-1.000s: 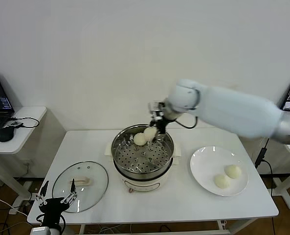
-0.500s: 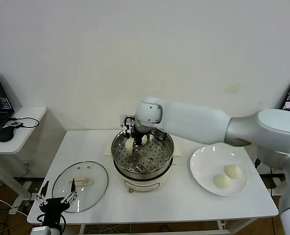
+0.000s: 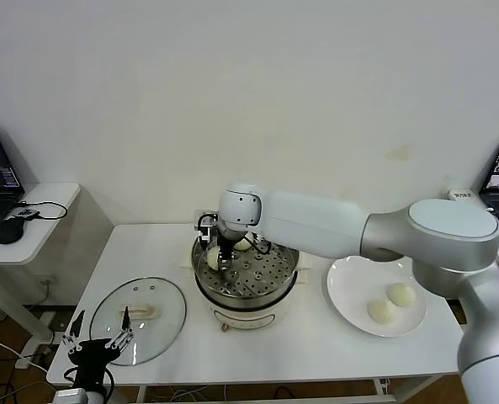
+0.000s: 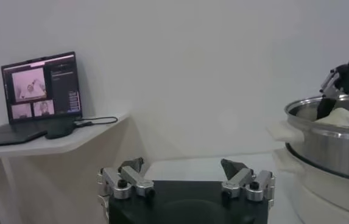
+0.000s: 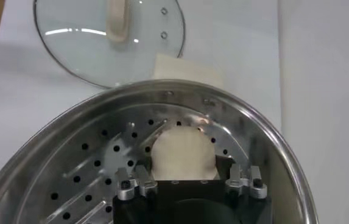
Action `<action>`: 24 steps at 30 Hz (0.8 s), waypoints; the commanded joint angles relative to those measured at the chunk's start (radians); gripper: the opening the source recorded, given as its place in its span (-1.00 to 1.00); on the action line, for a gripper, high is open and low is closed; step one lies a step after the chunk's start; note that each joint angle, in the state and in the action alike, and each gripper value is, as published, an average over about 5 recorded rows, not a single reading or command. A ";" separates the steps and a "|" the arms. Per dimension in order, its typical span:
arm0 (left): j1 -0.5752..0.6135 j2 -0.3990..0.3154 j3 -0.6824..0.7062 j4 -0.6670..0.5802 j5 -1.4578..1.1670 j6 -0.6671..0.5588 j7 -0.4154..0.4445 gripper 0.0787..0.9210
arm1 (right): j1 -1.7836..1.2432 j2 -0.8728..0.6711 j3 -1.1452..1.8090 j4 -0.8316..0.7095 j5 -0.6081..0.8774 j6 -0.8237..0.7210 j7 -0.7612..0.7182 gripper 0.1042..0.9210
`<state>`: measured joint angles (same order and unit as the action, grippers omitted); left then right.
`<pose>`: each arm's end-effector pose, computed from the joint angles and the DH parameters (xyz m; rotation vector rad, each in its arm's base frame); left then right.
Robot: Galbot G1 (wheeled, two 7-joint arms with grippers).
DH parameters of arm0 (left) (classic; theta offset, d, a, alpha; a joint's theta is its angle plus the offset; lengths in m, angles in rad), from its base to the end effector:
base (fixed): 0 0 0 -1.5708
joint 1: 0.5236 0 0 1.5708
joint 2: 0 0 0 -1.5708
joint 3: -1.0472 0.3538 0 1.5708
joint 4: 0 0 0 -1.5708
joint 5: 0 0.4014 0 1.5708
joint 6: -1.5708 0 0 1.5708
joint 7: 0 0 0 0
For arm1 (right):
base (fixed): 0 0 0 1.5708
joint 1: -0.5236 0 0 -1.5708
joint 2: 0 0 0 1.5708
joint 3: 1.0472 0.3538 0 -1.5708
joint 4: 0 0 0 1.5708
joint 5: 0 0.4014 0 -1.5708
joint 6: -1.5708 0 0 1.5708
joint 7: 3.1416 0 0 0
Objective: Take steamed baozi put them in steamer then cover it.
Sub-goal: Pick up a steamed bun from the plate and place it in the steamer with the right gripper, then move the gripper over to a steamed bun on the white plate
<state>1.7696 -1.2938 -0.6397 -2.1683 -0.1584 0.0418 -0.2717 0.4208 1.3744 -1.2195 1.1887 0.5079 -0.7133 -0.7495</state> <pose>0.1728 0.0720 -0.3024 0.3061 -2.9816 -0.2294 0.5559 0.2616 -0.1215 1.3584 -1.5484 1.3818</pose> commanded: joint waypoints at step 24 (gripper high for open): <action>0.043 0.014 0.012 -0.039 0.007 0.005 0.003 0.77 | 0.040 -0.985 0.046 0.542 -0.493 0.384 -0.454 0.76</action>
<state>1.8092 -1.2823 -0.6275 -2.2046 -0.1515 0.0469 -0.2691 0.5359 0.6704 -1.2062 1.6120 0.1758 -0.4355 -1.1191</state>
